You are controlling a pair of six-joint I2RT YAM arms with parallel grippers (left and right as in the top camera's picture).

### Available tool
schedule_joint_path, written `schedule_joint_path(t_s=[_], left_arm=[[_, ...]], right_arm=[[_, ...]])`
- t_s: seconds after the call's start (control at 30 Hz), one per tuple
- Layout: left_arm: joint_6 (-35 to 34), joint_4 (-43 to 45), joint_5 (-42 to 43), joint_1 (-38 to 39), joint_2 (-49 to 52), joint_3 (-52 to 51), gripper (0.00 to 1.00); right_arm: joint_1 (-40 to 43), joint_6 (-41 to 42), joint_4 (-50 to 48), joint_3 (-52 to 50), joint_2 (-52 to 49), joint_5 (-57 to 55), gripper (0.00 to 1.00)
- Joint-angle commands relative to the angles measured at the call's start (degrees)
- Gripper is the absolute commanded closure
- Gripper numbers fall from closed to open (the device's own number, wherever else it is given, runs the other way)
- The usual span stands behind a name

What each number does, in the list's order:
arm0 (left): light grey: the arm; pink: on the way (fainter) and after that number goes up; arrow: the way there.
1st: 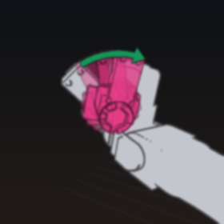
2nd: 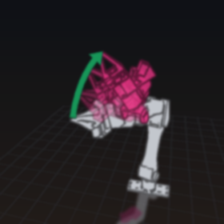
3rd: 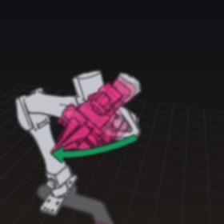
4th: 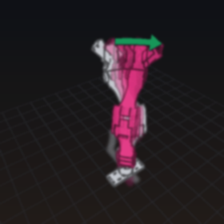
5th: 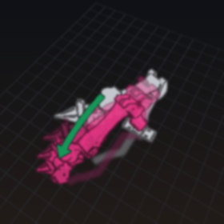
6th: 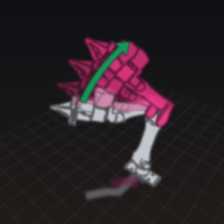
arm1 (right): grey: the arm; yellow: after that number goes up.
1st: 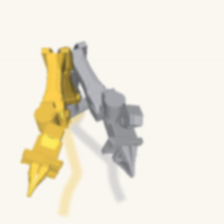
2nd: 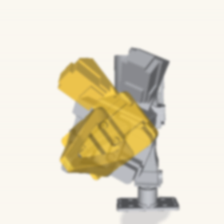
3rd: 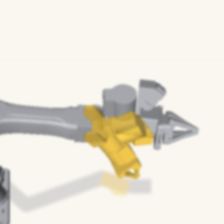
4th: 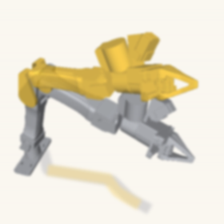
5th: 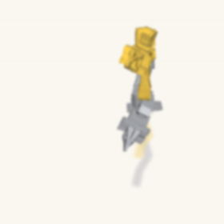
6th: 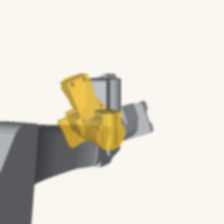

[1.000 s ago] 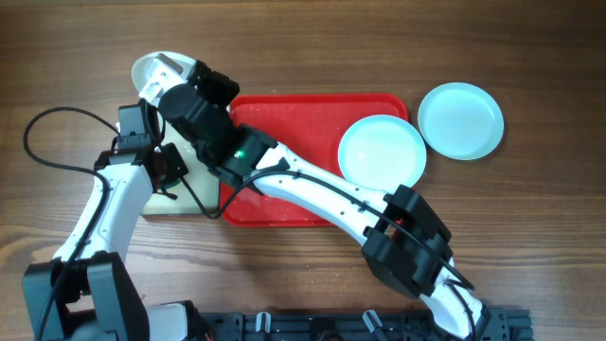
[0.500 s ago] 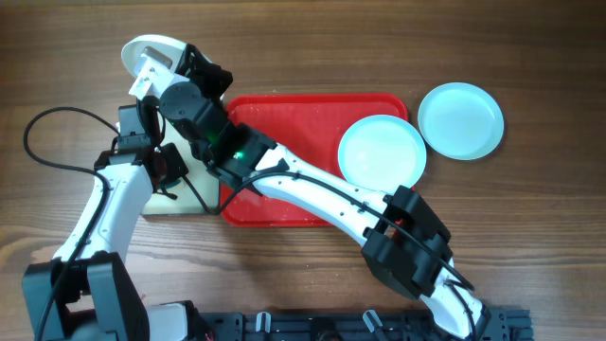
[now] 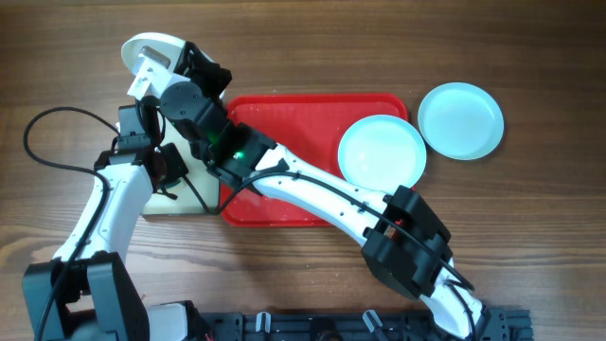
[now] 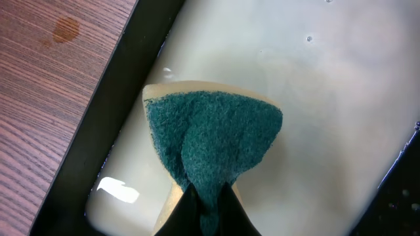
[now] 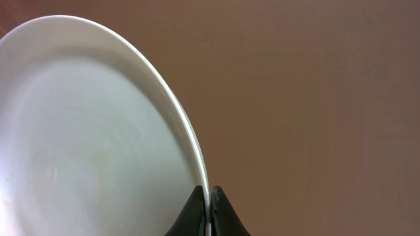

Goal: Clean dirty plates on tray and stack at the side
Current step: 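Lift the white plate with the right gripper and carry it leftward, then swing the white plate right and stack it on the cleaned plate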

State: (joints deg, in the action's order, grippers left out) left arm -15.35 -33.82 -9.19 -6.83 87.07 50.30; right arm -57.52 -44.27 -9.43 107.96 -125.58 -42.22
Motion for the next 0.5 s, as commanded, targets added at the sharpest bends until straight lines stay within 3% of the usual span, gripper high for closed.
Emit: schedule_joint_path(t_s=[0.0,0.17,0.3,0.47], left_arm=[[-0.55,0.24,-0.72,-0.09,0.28,-0.22,0.94],[-0.55,0.24,-0.72,-0.09,0.26,-0.22,0.94],[-0.55,0.24,-0.7,-0.09,0.26,-0.22,0.94],[-0.55,0.24,-0.7,-0.09,0.28,-0.22,0.94]], right_arm=[[-0.66,1.51,-0.5,1.16,0.09,-1.75,0.96],[-0.35,12.02,1.66,1.16,0.09,-1.81,0.96],[0.79,27.74,9.6,1.16,0.09,-1.44,0.96],[3.5,43.23,26.84,1.16,0.09,14.88,0.96]])
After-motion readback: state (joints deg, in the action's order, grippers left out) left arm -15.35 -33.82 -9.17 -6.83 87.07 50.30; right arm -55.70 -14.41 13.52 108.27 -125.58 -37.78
